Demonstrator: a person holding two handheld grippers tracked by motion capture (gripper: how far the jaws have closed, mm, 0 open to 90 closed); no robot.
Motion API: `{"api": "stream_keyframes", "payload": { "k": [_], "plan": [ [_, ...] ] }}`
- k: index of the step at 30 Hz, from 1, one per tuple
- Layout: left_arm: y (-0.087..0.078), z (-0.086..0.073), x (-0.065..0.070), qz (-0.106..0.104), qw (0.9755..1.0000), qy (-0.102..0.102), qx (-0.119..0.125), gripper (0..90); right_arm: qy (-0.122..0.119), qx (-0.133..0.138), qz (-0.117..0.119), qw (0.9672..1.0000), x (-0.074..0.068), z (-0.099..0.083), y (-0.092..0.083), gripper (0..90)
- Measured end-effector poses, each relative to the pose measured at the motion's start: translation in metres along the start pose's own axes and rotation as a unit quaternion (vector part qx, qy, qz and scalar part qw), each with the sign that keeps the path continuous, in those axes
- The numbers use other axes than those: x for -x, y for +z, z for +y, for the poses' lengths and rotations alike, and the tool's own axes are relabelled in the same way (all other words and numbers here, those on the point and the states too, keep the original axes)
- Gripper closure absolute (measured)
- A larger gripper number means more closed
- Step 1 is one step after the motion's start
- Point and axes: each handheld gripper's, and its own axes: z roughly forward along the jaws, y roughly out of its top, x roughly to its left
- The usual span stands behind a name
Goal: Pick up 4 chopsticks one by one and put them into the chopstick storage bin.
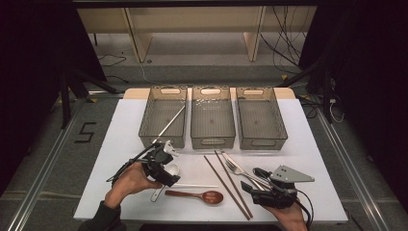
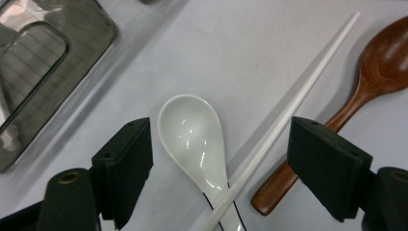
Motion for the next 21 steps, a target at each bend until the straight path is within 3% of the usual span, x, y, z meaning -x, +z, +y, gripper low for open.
{"api": "stream_keyframes", "payload": {
  "k": [13,21],
  "plan": [
    [0.005,-0.001,0.008,-0.016,0.9987,0.037,-0.030,30.9,-0.001,0.000,-0.001,1.0000,0.000,0.000,0.000,30.3],
    [0.009,0.000,0.015,-0.031,0.9962,0.069,-0.043,43.4,-0.001,-0.001,-0.002,1.0000,0.000,-0.001,0.000,30.3]
  ]
}}
